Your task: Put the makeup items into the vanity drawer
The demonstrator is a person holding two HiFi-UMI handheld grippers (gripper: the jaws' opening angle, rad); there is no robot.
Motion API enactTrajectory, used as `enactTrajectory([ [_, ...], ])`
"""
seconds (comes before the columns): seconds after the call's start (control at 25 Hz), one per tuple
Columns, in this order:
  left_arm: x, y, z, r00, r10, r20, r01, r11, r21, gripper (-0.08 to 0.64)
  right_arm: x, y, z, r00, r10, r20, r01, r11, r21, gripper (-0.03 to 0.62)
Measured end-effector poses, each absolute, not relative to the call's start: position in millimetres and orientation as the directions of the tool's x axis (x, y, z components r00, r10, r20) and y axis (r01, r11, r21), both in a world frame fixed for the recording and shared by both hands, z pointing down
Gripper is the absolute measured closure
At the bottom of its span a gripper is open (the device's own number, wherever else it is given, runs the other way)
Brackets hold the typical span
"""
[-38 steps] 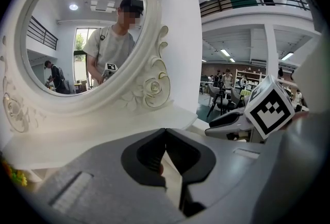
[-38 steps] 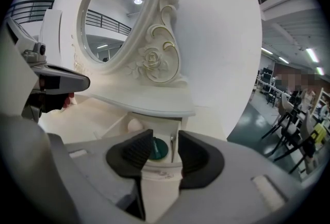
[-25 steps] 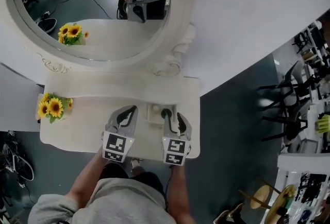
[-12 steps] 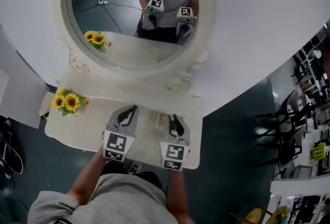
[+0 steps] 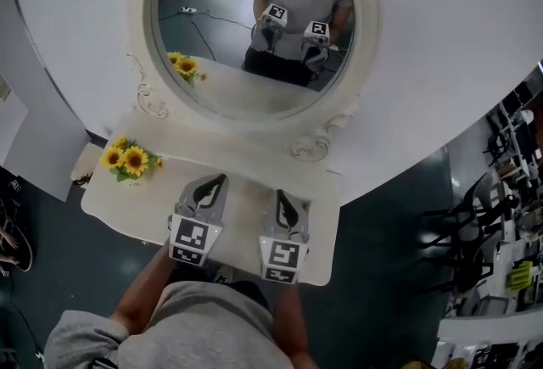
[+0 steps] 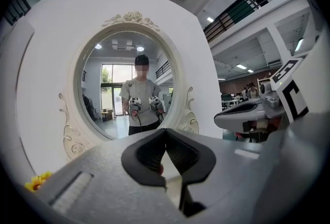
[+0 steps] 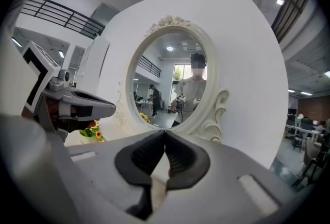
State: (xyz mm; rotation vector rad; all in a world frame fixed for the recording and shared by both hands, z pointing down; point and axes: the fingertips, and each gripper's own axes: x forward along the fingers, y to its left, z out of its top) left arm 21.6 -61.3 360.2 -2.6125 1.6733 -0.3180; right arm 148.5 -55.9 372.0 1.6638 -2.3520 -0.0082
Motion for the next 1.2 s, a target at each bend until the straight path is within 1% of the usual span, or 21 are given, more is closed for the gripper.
enactTrajectory([
  [1.2,22.7,-50.9,357.3,0.409,-0.899,0.158,-0.89,-0.431,-0.151,0.549,151.1,-46.4,371.1,-0.305,-0.932,0.198,-0.931,0.335,0.144,0.586],
])
